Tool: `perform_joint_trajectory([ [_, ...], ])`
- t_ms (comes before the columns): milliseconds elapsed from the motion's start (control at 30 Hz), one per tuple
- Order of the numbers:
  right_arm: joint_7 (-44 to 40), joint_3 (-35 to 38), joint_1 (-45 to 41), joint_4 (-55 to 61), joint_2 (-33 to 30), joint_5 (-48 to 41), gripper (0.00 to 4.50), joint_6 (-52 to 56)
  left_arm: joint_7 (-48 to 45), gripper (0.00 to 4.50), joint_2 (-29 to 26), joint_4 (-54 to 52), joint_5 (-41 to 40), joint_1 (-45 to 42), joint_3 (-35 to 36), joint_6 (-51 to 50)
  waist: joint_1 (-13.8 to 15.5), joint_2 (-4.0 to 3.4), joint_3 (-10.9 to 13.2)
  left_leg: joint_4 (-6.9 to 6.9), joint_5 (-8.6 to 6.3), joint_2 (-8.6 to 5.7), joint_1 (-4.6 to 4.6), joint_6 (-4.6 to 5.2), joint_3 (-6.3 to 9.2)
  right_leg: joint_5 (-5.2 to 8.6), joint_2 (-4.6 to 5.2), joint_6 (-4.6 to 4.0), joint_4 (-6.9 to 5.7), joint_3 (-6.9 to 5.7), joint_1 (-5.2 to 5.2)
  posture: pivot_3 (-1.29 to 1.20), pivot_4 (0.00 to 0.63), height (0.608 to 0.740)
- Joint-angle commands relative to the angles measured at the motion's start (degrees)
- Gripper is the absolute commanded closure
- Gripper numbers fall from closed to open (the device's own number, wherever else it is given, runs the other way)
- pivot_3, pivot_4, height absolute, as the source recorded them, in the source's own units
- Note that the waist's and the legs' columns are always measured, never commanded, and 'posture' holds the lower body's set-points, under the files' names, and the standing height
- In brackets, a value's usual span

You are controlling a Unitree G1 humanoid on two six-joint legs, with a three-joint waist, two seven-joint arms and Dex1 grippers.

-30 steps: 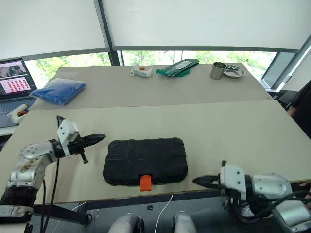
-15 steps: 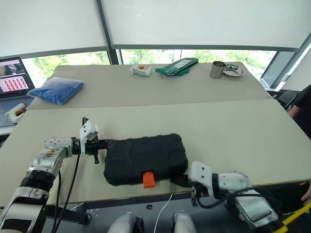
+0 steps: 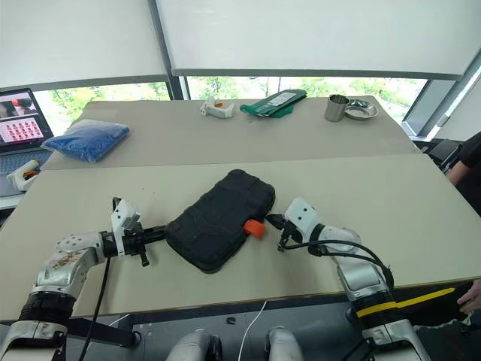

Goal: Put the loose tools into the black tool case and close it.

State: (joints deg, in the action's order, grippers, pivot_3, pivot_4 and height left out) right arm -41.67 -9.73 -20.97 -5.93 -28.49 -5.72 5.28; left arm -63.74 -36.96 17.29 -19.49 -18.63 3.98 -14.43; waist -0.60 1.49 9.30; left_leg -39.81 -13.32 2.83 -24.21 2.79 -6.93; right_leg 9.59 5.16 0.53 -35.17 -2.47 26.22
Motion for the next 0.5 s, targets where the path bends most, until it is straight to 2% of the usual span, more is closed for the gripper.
perform_joint_trajectory([
  [33, -0.81, 3.62, 0.8, 2.74, -0.21, -2.96, 4.44, 0.2, -2.18, 4.5, -5.39, -7.71, -3.36, -1.18, 1.75, -8.2, -0.11, 0.0, 0.0, 0.0, 0.0, 0.0, 0.0, 0.0, 0.0, -0.01, 0.0, 0.03, -0.01, 0.0, 0.01, 0.0, 0.15, 0.74],
  [200, -0.34, 6.17, 4.81, 7.07, -0.04, -5.3, 4.44, 2.46, -3.14, 4.5, -7.41, -16.15, -14.14, -7.91, 2.76, -25.93, 0.43, 0.0, 0.0, 0.01, 0.0, 0.0, -0.01, -0.01, 0.05, 0.03, 0.02, 0.06, 0.01, -0.03, -0.03, 0.0, 0.15, 0.74],
  [300, 1.07, 8.58, 8.57, 11.3, 1.9, -8.86, 4.44, 2.69, -1.96, 4.5, -3.84, -21.19, -17.02, -11.94, -1.43, -31.13, 0.66, 0.0, 0.0, -0.01, 0.0, -0.06, 0.0, 0.0, 0.05, 0.04, 0.04, 0.08, 0.03, 0.02, -0.09, 0.0, 0.15, 0.74],
  [400, 1.17, 9.61, 10.82, 15.0, 3.72, -11.39, 4.44, 2.36, 1.93, 4.5, 0.89, -20.25, -11.87, -15.09, -6.98, -28.94, 0.86, 0.0, 0.0, -0.01, 0.01, -0.15, 0.02, 0.0, 0.08, 0.04, 0.0, 0.2, 0.01, 0.07, -0.13, 0.0, 0.15, 0.74],
  [500, 0.42, 9.63, 11.74, 17.96, 4.5, -13.38, 4.44, 3.21, 5.56, 4.5, 4.44, -14.43, -1.88, -17.5, -15.22, -22.33, 0.41, 0.0, 0.0, -0.02, 0.01, -0.24, 0.07, 0.0, 0.08, 0.03, -0.09, 0.2, -0.02, 0.16, -0.14, 0.0, 0.15, 0.74],
])
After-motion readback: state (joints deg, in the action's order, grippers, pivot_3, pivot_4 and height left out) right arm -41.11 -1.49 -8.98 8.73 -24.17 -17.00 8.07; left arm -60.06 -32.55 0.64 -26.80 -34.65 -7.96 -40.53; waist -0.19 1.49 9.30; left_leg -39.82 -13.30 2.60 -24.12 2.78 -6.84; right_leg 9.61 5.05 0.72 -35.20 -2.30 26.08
